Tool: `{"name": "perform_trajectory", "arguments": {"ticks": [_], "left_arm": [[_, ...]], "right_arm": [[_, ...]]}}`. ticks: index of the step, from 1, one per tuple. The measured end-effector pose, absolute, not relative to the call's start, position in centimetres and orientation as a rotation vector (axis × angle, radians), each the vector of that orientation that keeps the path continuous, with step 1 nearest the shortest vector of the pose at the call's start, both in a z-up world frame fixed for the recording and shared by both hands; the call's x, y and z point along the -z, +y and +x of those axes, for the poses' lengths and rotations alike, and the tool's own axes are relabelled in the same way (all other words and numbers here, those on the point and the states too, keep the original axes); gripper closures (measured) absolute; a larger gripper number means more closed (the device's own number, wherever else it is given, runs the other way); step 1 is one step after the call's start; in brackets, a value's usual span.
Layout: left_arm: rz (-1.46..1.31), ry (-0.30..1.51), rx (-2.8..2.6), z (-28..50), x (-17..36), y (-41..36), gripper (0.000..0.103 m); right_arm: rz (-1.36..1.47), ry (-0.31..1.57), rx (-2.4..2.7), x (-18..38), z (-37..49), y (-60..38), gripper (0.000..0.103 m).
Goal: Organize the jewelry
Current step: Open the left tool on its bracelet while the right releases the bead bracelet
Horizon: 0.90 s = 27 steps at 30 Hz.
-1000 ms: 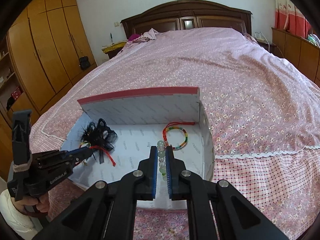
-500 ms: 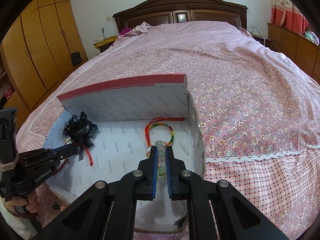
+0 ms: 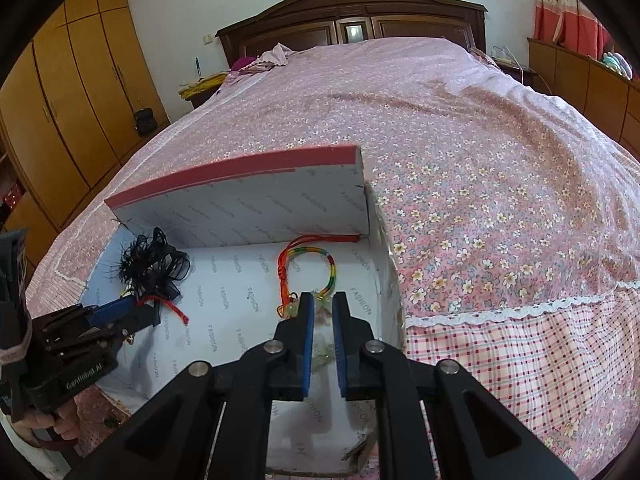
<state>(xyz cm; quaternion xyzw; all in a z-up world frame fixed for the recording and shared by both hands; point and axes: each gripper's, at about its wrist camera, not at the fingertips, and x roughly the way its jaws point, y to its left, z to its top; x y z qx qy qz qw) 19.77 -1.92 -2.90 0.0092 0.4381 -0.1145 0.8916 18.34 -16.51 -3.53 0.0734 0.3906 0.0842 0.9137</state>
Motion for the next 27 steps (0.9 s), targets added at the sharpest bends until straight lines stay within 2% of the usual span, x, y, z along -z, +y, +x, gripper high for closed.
{"name": "perform_trajectory", "arguments": {"ticks": [4,27], "left_arm": [[0.017,0.900,0.237,19.1,2.6,-1.7,0.071],[-0.017,0.822,0.235,12.8,-1.8,1.3,0.066]], "right_arm": [[0.158,0.791,-0.174,3.1,17.9,-16.7,0.083],[0.201,0.691,-0.190,-1.3,10.8,-17.0,0.081]]}}
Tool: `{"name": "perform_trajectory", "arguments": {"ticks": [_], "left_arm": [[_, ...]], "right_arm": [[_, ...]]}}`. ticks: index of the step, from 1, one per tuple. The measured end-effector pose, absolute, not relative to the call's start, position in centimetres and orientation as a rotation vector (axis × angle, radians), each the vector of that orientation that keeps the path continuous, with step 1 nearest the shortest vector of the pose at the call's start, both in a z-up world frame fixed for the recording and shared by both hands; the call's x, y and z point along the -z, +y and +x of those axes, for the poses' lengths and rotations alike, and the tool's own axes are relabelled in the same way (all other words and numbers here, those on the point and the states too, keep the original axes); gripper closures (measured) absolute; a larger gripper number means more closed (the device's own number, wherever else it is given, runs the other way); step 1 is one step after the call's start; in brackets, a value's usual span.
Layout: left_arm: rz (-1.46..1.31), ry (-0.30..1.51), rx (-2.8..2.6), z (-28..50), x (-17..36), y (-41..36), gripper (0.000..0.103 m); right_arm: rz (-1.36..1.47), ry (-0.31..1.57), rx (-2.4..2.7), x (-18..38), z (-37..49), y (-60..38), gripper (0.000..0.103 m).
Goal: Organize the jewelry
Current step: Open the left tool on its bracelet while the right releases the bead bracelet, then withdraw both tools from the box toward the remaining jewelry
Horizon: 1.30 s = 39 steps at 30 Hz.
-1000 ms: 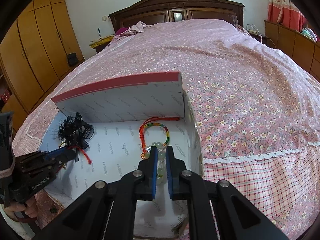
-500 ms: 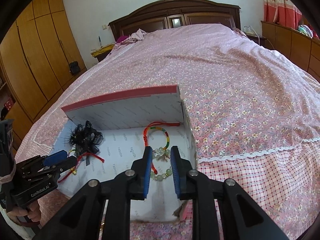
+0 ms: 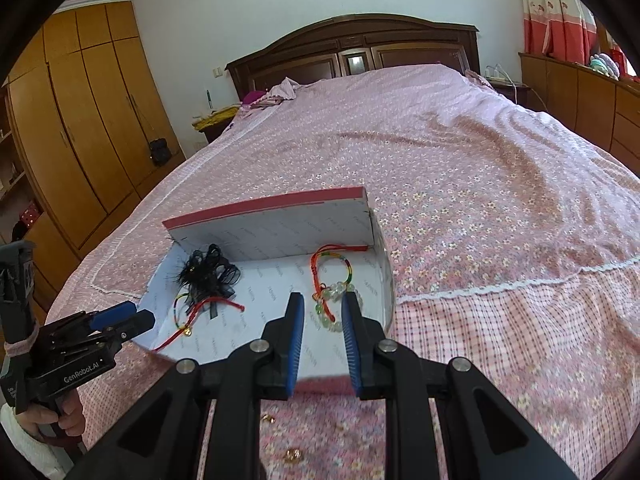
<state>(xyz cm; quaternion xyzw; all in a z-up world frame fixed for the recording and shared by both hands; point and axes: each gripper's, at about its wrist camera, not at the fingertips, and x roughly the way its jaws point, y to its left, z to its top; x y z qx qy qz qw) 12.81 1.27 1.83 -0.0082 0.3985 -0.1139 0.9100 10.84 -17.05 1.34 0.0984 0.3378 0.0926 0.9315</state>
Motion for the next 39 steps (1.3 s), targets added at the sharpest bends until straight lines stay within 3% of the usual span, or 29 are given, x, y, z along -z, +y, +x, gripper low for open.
{"name": "perform_trajectory", "arguments": {"ticks": [26,31,39], "left_arm": [[-0.017,0.870,0.223,8.7,0.4,2.3,0.065],[-0.016,0.882,0.224,8.4,1.0,2.2,0.065],[-0.011,0.902,0.232,8.2,2.2,2.0,0.065]], "right_arm": [[0.185,0.763,-0.216,1.6,4.5,-15.8,0.079],[0.183,0.780,-0.230,2.4,4.1,-15.2,0.074],[0.130,0.810,-0.233,3.9,3.9,-13.9,0.074]]}}
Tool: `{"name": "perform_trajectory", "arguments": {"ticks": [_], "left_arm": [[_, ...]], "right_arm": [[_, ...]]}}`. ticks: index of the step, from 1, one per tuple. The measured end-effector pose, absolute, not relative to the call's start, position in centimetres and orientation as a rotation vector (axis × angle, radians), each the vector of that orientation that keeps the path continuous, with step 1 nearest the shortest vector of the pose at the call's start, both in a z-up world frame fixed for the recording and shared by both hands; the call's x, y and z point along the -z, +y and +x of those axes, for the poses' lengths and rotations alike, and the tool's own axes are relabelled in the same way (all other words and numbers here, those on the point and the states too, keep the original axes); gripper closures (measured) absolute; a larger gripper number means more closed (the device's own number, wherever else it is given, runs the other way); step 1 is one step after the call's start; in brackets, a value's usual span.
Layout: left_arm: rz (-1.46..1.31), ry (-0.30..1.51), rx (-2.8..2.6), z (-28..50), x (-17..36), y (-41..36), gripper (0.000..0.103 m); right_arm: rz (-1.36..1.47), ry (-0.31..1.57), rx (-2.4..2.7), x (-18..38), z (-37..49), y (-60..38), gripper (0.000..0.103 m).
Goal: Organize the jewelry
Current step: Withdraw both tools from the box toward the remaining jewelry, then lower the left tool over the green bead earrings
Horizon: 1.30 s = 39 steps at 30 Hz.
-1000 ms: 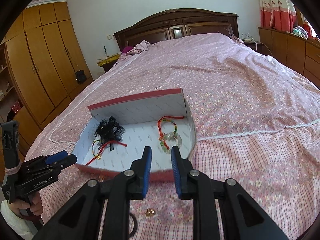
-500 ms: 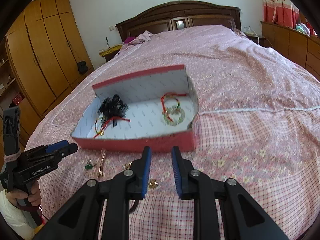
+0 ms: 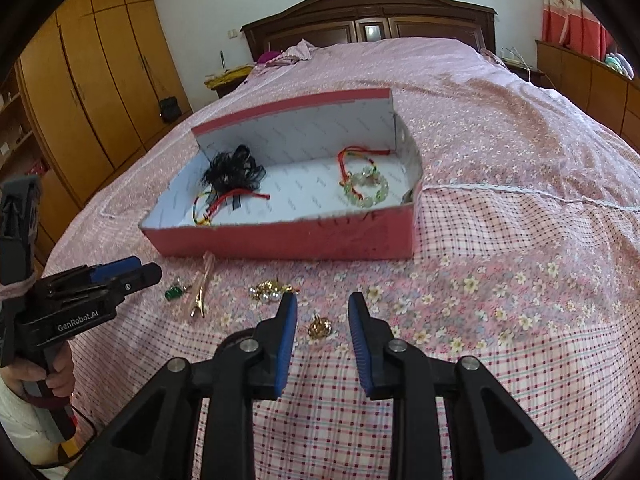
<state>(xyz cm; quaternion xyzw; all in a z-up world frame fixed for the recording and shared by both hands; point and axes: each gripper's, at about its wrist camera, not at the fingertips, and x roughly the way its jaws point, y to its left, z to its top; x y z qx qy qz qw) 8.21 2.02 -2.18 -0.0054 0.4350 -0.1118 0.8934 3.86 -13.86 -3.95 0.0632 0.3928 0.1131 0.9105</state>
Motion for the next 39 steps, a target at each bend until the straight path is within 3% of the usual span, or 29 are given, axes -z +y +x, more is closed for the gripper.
{"name": "perform_trajectory", "arguments": {"ticks": [22,28,30,35,39], "left_arm": [[0.051,0.931,0.262,8.2,4.9,0.7,0.068],[0.082,0.928,0.282,8.1,5.4,0.5,0.087],[0.083,0.928,0.293,8.1,5.5,0.4,0.098],[0.080,0.928,0.309,7.7,5.2,0.6,0.102],[0.079,0.924,0.322,7.1,4.8,0.6,0.102]], "right_arm": [[0.126,0.878,-0.229,6.8,4.9,-13.8,0.074],[0.128,0.880,-0.233,7.1,5.1,-13.7,0.074],[0.127,0.881,-0.233,7.2,5.2,-13.7,0.074],[0.121,0.877,-0.236,7.2,5.1,-13.6,0.075],[0.120,0.877,-0.246,7.2,5.0,-13.5,0.088]]}}
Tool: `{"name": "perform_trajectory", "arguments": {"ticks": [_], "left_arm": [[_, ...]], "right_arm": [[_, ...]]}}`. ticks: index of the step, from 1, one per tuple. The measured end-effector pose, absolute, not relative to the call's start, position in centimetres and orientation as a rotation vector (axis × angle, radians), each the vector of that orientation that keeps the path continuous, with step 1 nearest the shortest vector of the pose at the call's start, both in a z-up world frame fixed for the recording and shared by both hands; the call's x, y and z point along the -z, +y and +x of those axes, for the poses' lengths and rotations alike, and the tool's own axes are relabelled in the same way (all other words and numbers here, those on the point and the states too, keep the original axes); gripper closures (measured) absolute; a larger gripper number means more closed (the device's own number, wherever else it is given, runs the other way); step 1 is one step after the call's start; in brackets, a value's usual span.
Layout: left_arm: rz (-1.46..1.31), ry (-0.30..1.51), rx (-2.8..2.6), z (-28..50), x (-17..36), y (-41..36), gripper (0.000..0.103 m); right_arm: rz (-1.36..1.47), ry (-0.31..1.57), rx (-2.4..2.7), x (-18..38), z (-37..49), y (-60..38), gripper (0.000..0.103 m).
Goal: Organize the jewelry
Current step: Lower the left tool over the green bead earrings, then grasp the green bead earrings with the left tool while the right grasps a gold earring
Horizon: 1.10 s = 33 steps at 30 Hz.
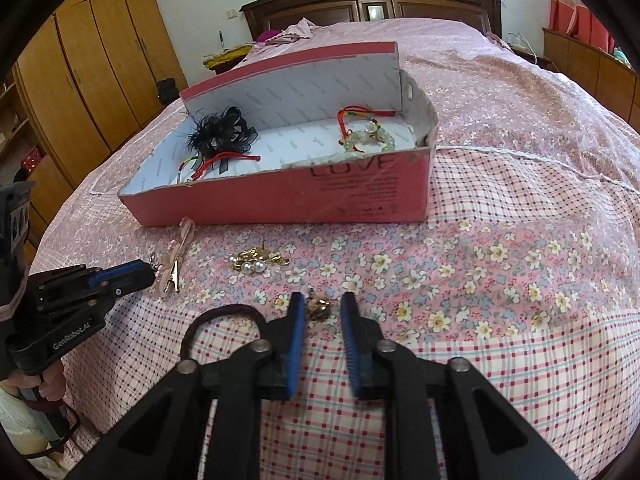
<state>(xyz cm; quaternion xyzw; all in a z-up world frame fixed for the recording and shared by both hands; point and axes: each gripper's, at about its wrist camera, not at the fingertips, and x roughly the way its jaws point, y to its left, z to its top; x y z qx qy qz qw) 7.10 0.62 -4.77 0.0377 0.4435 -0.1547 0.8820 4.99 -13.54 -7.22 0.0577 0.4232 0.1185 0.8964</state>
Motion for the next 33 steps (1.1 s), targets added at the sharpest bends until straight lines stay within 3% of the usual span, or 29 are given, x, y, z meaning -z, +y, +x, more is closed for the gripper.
{"name": "perform_trajectory", "arguments": {"ticks": [33], "left_arm": [[0.026,0.822,0.301,5.4,-0.2,3.6,0.102]], "right_arm": [[0.155,0.791,-0.273,4.2,3.3,-14.4,0.089]]}}
